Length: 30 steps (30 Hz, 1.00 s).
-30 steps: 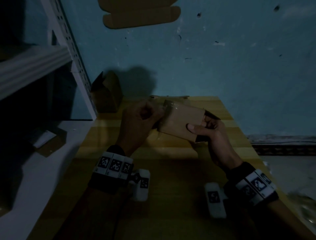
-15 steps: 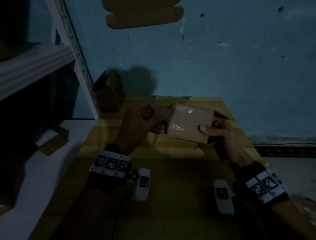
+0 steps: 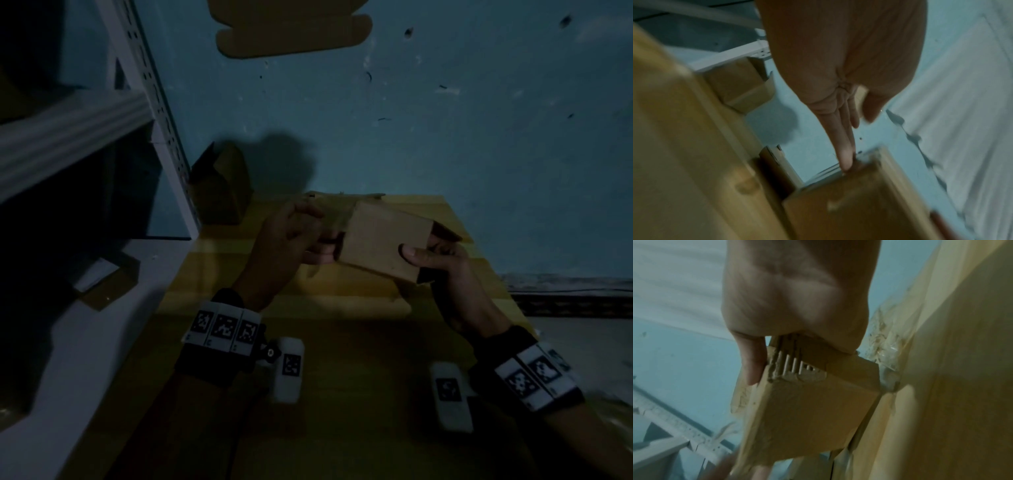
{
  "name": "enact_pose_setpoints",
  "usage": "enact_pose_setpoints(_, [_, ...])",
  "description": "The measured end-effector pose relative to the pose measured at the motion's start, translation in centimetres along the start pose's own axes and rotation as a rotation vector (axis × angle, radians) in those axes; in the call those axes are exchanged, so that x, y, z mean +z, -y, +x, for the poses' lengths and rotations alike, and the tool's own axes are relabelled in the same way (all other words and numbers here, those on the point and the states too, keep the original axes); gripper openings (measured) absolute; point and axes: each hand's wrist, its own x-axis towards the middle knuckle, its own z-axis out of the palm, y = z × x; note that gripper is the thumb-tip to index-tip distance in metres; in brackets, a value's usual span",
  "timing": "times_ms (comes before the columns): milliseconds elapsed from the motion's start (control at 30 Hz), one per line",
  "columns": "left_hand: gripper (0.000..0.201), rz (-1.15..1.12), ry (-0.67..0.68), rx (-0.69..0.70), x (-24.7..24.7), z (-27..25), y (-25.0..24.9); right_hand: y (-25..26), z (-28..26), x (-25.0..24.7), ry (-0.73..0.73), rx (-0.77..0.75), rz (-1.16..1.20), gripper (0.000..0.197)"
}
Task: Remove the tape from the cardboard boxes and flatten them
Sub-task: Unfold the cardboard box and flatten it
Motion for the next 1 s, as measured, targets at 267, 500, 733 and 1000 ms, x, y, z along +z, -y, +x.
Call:
enact_pose_setpoints(267, [0.057,0.392,0.030,0.053,1.4,-0.6,0.6,0.2,-0.4,0.8,0.018,-0.017,-0.070,0.044])
enact_pose_setpoints(500, [0.054,0.531,0.023,0.069,1.8,-0.2,1.4,-0.1,-0.4,1.3,0.028,-0.009,-0.081,0.035])
enact_pose_setpoints(733, [0.040,0.501,0.004,0.056,1.7,-0.2,1.4,-0.1,-0.4,1.2,0.024,-0.008,-0.060,0.046])
enact_pose_setpoints(1000, [0.038,0.592,-0.023,0.107,1.9,-0.5,1.1,-0.3,-0.6,1.6,0.025,0.003,-0.045,0.047])
